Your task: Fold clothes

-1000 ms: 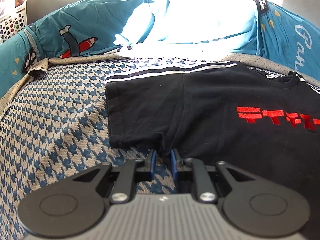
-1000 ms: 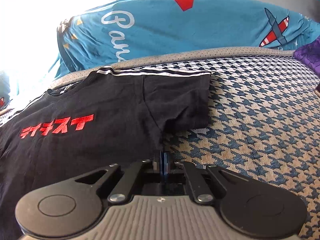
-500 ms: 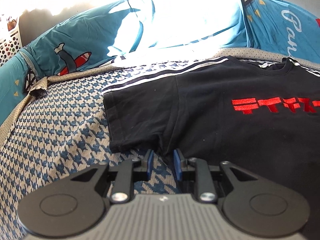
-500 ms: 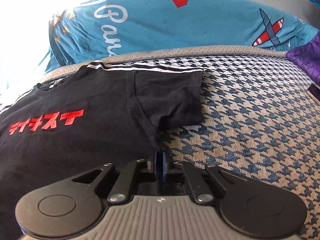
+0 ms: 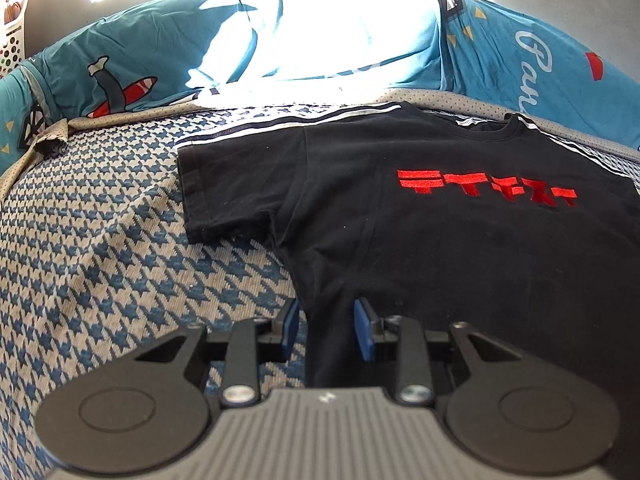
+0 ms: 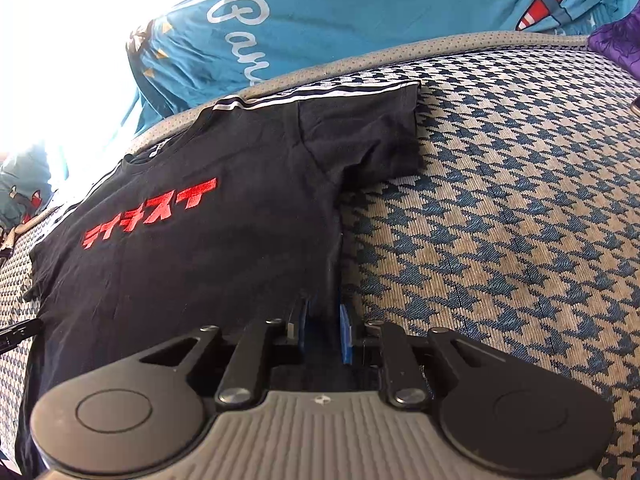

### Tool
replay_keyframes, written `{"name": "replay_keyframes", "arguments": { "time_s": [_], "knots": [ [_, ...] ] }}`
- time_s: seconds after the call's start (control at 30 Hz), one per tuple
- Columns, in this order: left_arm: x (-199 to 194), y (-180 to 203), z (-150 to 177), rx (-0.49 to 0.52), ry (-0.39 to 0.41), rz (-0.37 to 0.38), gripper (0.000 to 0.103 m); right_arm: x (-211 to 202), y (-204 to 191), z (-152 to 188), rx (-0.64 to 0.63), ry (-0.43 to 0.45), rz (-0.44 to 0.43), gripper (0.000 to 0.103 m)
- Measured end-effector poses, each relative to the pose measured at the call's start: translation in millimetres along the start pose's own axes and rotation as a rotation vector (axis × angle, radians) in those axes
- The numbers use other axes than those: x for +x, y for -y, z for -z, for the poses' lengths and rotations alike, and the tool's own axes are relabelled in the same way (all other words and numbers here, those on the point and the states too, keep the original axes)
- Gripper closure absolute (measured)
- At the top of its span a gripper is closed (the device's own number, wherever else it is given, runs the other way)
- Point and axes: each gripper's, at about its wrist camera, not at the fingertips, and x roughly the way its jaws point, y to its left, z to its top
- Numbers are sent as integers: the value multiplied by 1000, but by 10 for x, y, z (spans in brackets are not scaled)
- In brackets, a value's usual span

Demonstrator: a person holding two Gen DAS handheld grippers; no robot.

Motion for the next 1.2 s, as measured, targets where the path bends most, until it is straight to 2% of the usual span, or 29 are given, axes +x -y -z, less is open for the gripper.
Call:
{"name": "replay_keyframes", "arguments": {
  "time_s": [0.17,0.2,0.27,0.4,0.57,0.77,0.93,1.03,1.2],
  "knots": [
    [38,21,82,34,-18,-28,75,-31,-32,53,-33,-1,9,87],
    [46,29,95,43,-16,-46,75,-31,-55,66,-53,2,23,88],
    [48,45,112,60,-11,-69,75,-31,-104,92,-96,10,54,99],
    [30,59,142,96,-1,-130,75,-22,-121,127,-141,27,122,101],
    [7,-17,168,76,-11,-122,73,-28,-66,114,-103,28,134,103],
    [-166,-25,202,35,34,-89,73,-160,-62,161,-36,53,157,100],
    [-345,65,307,31,79,-56,68,-356,-193,299,-60,107,100,98],
    [-412,98,391,23,84,-46,68,-414,-296,424,-70,106,47,97],
    [-470,-34,475,-28,72,-44,60,-450,-486,653,-119,80,-66,95]
  ]
}}
